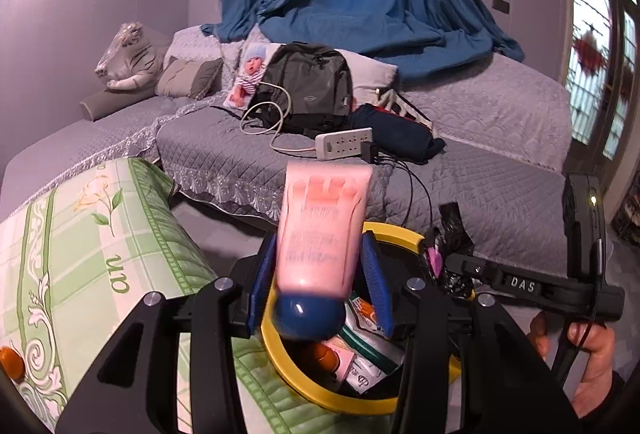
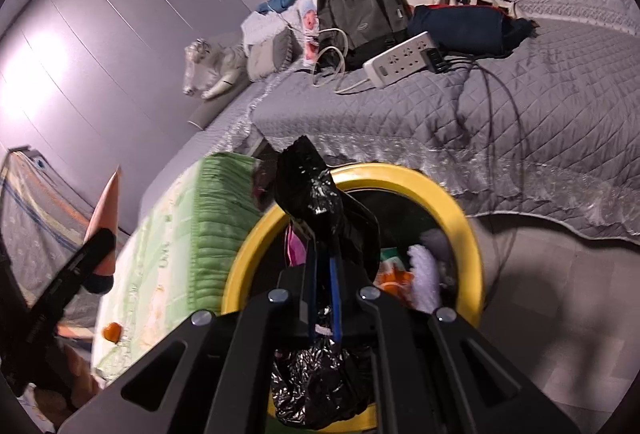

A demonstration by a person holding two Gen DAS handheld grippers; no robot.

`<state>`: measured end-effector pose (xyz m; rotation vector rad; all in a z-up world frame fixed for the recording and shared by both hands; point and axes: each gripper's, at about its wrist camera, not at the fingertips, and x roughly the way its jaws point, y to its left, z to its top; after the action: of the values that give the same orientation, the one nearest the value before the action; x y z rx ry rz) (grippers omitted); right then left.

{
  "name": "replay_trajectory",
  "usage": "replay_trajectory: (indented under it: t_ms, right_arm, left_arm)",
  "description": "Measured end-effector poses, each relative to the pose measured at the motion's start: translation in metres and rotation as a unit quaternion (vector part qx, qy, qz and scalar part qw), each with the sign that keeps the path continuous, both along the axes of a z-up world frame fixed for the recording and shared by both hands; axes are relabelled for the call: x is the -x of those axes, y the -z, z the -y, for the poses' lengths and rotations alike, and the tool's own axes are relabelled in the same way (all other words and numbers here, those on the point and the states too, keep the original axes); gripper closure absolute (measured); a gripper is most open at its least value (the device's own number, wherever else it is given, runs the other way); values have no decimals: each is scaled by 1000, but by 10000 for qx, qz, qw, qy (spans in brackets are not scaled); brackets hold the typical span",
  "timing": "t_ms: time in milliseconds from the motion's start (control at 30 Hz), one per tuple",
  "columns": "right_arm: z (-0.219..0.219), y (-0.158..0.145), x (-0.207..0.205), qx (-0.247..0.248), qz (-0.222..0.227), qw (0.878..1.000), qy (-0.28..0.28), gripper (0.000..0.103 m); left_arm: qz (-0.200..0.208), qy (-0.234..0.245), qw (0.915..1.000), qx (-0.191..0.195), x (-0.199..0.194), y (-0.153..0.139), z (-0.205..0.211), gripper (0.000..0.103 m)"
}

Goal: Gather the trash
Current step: 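Open both grippers over the bin to drop the tube and bag, then grasp the orange peel with the right gripper while the left moves toward the white medicine box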

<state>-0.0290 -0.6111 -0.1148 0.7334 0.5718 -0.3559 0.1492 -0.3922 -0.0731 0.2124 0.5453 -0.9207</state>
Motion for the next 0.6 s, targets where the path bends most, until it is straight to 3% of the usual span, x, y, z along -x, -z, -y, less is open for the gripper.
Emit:
replay_trajectory:
  t_ms: [33, 100, 167, 233, 400, 600]
  right_arm:
    - [1, 1, -1, 64, -122, 9999, 62, 92]
    - [3, 0, -1, 84, -199, 9997, 145, 74]
    - [6, -1, 2, 112, -173, 9995, 218, 52]
    - [8, -2, 2, 153, -190, 9995, 194, 48]
    - [7, -8, 3, 187, -201, 9991, 313, 41]
    - [-10, -32, 2, 331, 150, 9992, 190, 29]
  left_arm:
    - [10, -145, 9999, 21, -2, -1, -1, 29]
    - [-21, -374, 9991, 208, -6, -5, -10, 16]
    - [-2, -453, 9986, 284, -7, -9, -18, 15]
    - [49, -598, 9978, 299, -8, -14, -27, 11]
    - [77, -764, 9952, 600, -3, -33, -62, 10]
    - [692, -1099, 9873, 918, 15, -69, -117, 10]
